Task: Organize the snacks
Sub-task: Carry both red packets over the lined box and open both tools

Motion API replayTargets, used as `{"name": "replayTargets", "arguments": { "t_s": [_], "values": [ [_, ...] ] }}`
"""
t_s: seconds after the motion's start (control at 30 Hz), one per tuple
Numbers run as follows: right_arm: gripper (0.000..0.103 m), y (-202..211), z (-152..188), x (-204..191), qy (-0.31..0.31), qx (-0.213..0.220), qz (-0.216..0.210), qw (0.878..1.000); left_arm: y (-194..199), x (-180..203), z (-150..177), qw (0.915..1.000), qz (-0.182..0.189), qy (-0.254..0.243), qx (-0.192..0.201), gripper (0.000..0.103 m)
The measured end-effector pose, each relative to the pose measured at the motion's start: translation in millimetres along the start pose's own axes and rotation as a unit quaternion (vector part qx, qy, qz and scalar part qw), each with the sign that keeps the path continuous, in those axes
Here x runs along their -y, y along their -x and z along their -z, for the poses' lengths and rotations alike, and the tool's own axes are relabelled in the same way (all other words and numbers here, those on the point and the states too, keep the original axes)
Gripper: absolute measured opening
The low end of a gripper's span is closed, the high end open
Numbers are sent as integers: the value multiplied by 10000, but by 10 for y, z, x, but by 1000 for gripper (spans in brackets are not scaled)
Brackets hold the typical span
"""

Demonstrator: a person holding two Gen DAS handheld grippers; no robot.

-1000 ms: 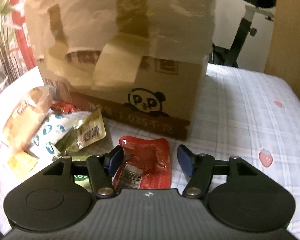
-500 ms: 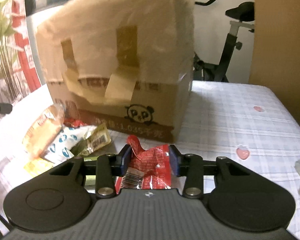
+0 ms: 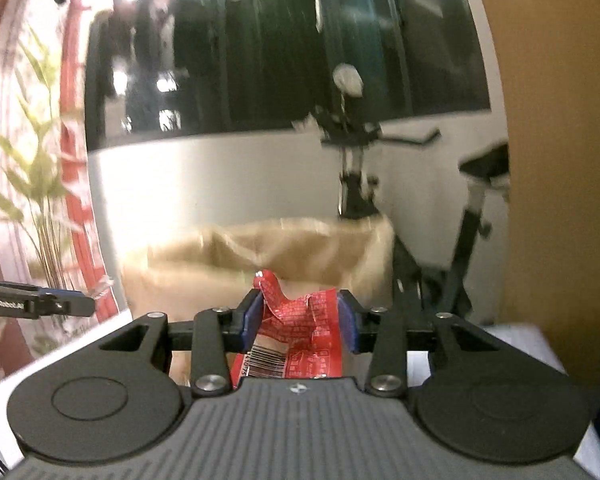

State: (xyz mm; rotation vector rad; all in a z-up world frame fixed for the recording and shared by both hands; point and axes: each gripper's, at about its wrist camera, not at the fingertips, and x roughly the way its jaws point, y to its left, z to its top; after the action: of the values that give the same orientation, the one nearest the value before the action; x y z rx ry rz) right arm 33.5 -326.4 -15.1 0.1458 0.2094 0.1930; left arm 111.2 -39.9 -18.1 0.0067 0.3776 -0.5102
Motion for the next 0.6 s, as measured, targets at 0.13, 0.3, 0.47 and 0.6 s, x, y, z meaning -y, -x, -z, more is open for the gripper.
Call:
{"name": "replayTargets", "arguments": {
  "t_s": [0.13,0.3,0.47,0.6],
  "values": [
    [43,-361,-257,11,151,45,-22,9999,-338,86,-351,9997,90,-222,109,41],
    [51,-859,-377,23,212,-249,100,9994,-812,181,-543,9990,-28,-412,-149,50],
    [60,-924,-290,-71,490,-446,175,9977,-859,116,-466,9986,-192,-379,-306,63],
    [60,-710,-181,-76,429,-403,212,9980,-679,-10,-349,9988,-231,-286,-332,63]
  ]
}}
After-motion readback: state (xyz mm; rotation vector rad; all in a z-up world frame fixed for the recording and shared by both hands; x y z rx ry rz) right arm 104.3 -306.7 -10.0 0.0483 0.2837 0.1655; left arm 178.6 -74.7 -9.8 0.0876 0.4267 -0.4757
